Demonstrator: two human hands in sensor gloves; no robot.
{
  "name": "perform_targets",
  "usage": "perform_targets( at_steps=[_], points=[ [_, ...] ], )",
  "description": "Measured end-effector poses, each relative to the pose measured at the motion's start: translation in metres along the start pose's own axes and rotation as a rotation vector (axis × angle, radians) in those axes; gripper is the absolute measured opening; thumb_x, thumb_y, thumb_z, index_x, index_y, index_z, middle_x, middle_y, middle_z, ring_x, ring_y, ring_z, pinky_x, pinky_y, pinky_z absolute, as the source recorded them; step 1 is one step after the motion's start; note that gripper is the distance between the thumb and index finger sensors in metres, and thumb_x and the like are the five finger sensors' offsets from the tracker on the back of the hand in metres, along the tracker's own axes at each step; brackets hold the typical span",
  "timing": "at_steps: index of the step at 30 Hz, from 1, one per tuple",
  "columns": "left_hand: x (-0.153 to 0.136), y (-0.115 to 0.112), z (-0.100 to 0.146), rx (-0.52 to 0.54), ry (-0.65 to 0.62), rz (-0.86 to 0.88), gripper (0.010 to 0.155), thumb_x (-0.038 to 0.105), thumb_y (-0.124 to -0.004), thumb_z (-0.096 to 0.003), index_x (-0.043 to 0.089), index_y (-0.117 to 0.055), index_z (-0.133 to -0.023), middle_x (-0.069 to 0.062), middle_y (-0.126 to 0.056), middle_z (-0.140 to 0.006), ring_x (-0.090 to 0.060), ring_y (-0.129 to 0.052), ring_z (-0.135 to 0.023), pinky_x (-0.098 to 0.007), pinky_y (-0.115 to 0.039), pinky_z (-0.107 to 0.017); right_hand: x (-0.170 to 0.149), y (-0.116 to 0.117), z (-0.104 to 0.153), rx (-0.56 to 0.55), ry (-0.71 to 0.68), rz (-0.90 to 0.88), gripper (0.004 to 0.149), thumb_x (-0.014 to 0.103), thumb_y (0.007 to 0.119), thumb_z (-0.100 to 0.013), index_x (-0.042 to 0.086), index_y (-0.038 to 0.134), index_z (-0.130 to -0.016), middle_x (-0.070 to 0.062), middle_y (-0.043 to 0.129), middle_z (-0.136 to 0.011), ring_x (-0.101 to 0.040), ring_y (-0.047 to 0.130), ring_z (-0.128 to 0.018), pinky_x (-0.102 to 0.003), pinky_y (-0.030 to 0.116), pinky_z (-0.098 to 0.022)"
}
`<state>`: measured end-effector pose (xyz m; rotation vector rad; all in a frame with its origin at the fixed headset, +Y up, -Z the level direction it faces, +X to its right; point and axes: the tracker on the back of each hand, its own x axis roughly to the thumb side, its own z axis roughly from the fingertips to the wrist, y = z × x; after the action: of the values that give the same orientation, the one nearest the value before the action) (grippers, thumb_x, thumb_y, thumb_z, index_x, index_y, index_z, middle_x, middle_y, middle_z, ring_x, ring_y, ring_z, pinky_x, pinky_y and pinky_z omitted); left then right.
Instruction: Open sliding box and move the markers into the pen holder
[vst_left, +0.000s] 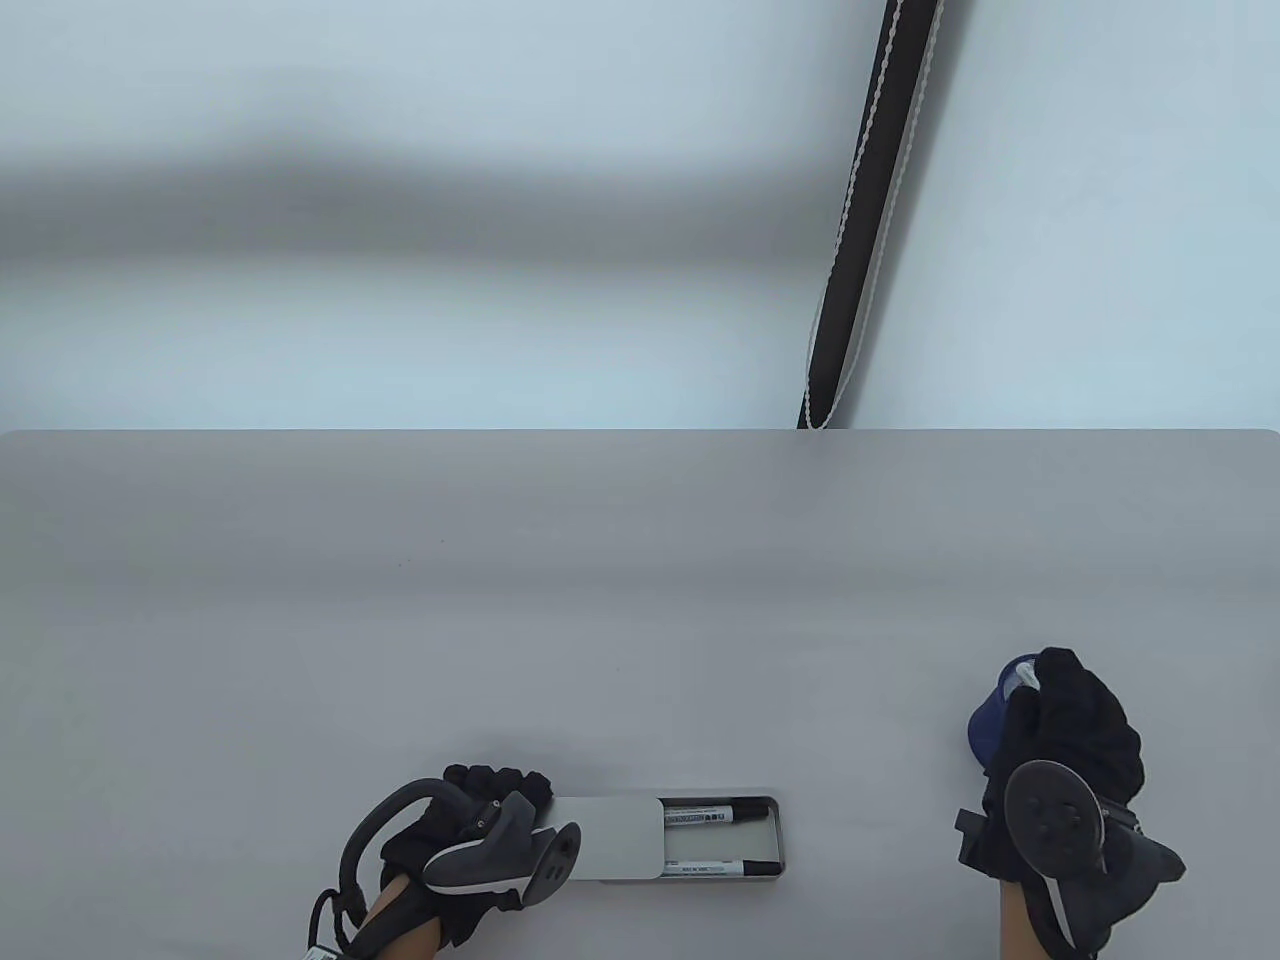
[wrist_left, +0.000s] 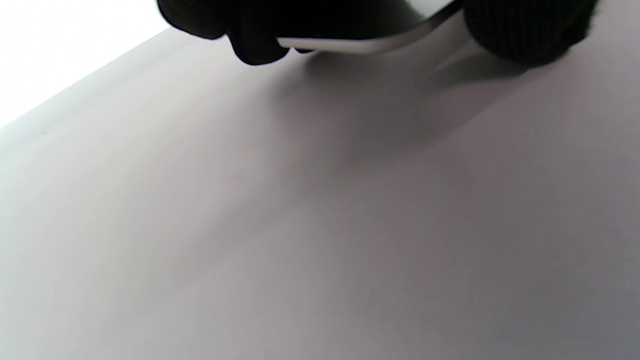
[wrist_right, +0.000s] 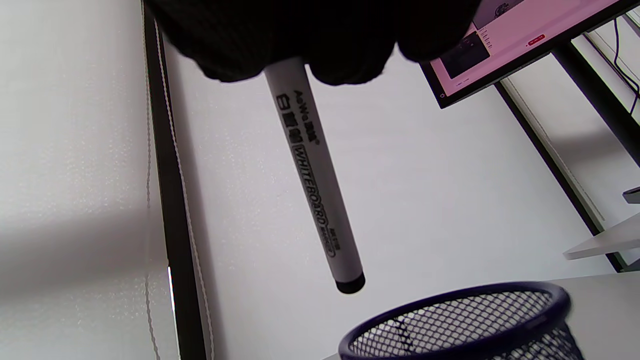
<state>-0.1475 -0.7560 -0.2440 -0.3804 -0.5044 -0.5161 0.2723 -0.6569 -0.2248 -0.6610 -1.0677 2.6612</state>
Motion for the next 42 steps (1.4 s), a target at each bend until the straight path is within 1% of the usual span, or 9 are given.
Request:
perform_targets(
  at_steps=[8,21,25,35,42],
  points=[
    [0.0,0.0,-0.001,0.001,0.0,-0.001,0.085,0.07,-0.061,-0.0397,0.028,-0.031,-0.108,0.0,-0.053,-0.115,-0.021,-0.068,-0.104,-0.041,-0.065,-0.081,-0.012,0.023,0.003,0.085,0.031,0.09,0.048,0.028,0.081,-0.042,0.026,0.067,-0.087,-0.006,0.074,-0.084,-0.023,0.085,-0.067,-0.043,0.071,-0.056],
    [0.0,0.0,-0.001,0.001,0.0,-0.001,0.086,0.07,-0.06,-0.0397,0.028,-0.031,-0.108,0.0,-0.053,-0.115,-0.021,-0.068,-0.105,-0.041,-0.065,-0.081,-0.024,0.047,0.009,0.197,0.071,0.16,0.046,0.027,0.08,-0.042,0.026,0.07,-0.086,-0.006,0.077,-0.084,-0.025,0.087,-0.067,-0.043,0.072,-0.057],
    [0.0,0.0,-0.001,0.001,0.0,-0.001,0.086,0.07,-0.06,-0.0397,0.028,-0.031,-0.108,0.0,-0.053,-0.115,-0.021,-0.068,-0.105,-0.041,-0.065,-0.081,-0.027,0.05,0.01,0.211,0.079,0.169,0.045,0.027,0.08,-0.042,0.026,0.071,-0.086,-0.006,0.078,-0.084,-0.026,0.088,-0.067,-0.043,0.071,-0.057],
    [0.0,0.0,-0.001,0.001,0.0,-0.001,0.086,0.07,-0.06,-0.0397,0.028,-0.031,-0.108,0.0,-0.053,-0.115,-0.022,-0.068,-0.105,-0.042,-0.065,-0.081,-0.026,0.05,0.01,0.213,0.084,0.171,0.045,0.029,0.078,-0.043,0.025,0.071,-0.088,-0.007,0.078,-0.086,-0.028,0.086,-0.069,-0.044,0.07,-0.058],
    [0.0,0.0,-0.001,0.001,0.0,-0.001,0.086,0.07,-0.06,-0.0397,0.028,-0.031,-0.108,0.0,-0.053,-0.115,-0.021,-0.068,-0.105,-0.042,-0.065,-0.081,-0.022,0.048,0.011,0.217,0.064,0.172,0.052,0.033,0.078,-0.043,0.023,0.065,-0.093,-0.009,0.071,-0.092,-0.031,0.079,-0.078,-0.048,0.064,-0.062]
  ],
)
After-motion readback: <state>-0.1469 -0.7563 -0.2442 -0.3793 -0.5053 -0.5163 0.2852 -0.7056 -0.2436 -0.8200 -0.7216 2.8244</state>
